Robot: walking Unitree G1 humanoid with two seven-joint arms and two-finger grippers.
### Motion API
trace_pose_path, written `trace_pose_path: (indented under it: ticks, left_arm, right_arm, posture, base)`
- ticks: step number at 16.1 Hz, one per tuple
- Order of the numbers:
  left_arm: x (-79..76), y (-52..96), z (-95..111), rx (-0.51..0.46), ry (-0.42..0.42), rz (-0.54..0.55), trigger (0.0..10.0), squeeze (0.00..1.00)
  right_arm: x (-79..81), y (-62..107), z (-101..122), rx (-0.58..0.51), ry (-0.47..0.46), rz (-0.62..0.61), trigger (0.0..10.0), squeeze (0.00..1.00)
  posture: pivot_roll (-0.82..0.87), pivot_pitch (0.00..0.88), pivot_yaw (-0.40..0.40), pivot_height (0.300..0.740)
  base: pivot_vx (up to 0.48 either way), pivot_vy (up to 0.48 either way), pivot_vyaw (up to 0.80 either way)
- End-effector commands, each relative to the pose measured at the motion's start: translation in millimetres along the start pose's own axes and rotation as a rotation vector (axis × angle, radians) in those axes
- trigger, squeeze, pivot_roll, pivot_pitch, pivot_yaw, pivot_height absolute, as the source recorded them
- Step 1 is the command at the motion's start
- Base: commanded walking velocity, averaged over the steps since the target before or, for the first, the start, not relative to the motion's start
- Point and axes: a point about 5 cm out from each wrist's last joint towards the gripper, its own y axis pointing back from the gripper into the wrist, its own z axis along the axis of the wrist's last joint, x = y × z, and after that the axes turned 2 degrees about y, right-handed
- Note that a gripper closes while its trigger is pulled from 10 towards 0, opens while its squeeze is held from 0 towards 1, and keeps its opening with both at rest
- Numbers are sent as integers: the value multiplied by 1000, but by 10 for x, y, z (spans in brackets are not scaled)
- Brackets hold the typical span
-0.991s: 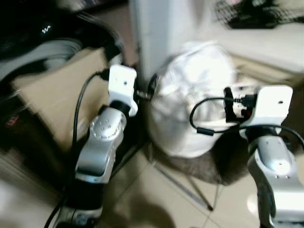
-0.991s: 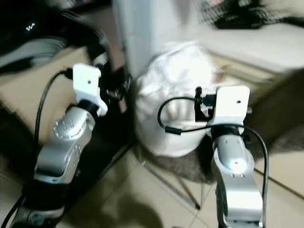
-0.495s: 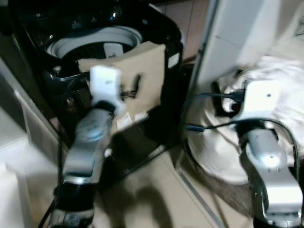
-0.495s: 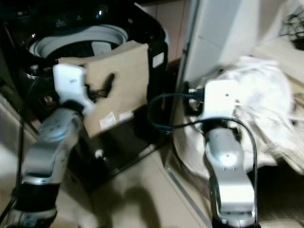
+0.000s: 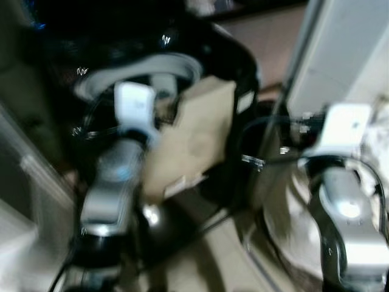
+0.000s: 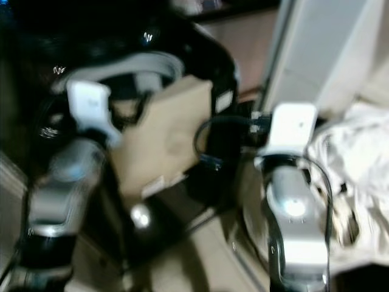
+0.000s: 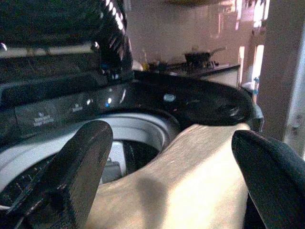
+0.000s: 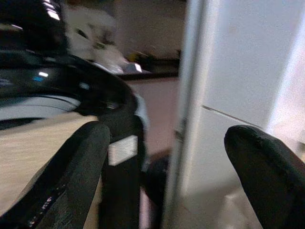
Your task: Clothes washing
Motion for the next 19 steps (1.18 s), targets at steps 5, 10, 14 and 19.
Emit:
trace_pose_path:
  ticks: [5, 10, 14, 19]
  left_arm:
    - [-179, -22, 5, -5, 38, -63, 10000, 0]
    - [-195, 36, 6, -19, 66, -62, 10000, 0]
    - [-112, 95, 13, -27, 38, -33, 10000, 0]
    - [-98, 81, 16, -21, 18, -52, 10000, 0]
  right_arm:
    - [-66, 105, 78, -19, -1, -35, 10000, 0]
    - [-80, 98, 99, -15, 31, -23, 10000, 0]
    - [-62, 100, 22, 23, 20, -23, 10000, 0]
    - [-73, 71, 49, 13, 2, -27, 10000, 0]
  posture:
    - [-168, 37, 38, 740]
    - [-165, 28, 7, 740]
    - [-151, 16, -18, 740]
    - [-160, 7, -9, 740]
  base:
    - [402, 0, -800]
    - [70, 0, -160]
    - [0, 0, 0]
    - [0, 0, -160]
